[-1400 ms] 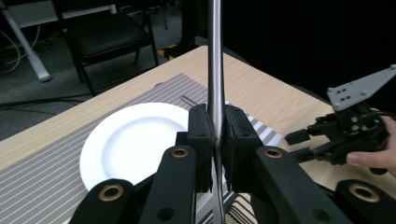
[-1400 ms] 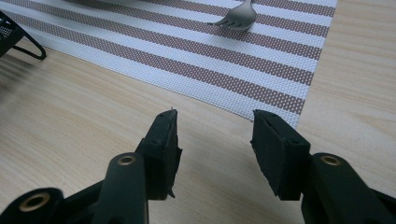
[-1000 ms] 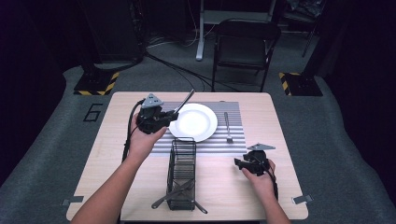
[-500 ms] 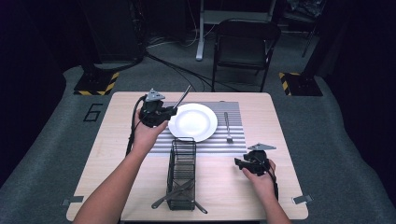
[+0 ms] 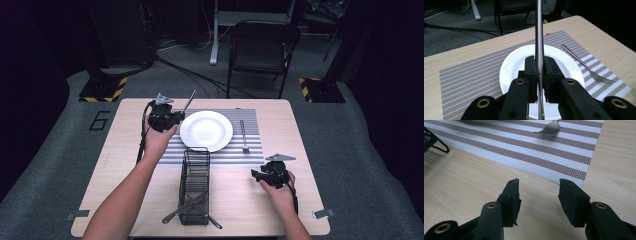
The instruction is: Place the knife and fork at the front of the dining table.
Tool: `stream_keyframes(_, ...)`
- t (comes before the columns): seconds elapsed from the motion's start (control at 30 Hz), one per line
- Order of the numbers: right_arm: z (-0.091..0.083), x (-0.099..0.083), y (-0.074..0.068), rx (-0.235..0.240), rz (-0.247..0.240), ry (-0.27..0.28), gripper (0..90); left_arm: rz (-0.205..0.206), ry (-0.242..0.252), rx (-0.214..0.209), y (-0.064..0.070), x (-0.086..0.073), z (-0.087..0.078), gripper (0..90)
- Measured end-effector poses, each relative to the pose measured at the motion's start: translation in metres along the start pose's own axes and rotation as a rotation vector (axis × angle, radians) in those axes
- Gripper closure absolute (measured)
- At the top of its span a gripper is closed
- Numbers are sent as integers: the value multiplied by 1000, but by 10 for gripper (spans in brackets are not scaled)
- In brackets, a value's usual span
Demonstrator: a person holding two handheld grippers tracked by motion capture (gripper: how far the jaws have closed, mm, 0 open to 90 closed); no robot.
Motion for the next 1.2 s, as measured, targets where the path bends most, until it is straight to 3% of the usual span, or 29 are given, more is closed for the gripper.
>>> stream_keyframes(0.23, 0, 0, 0, 4, 9, 4, 507, -14, -10, 35, -11, -5, 12, 825)
stream_keyframes(0.37, 0, 0, 1, 1, 2, 9, 507, -51, -11, 64, -19, -11, 21, 825)
stream_keyframes(0.47, -1, -1, 1, 5, 22, 5, 508, -59, -15, 83, -25, -17, 27, 825)
stream_keyframes(0.7, -3, 0, 2, 8, 19, 20, 509, -89, -54, 114, -38, -34, 39, 825)
stream_keyframes(1.2, -5, -1, 2, 10, 29, 23, 514, -177, -87, 172, -66, -59, 54, 825)
Point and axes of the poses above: each handheld gripper's, and its own axes: z roughly forward along the jaws, x roughly out of its top, y roughly to its right, the point moved 4 cm from there along z, roughly forward along the jaws, and after that the axes turned 2 degrees about y, right-handed, at the moved point
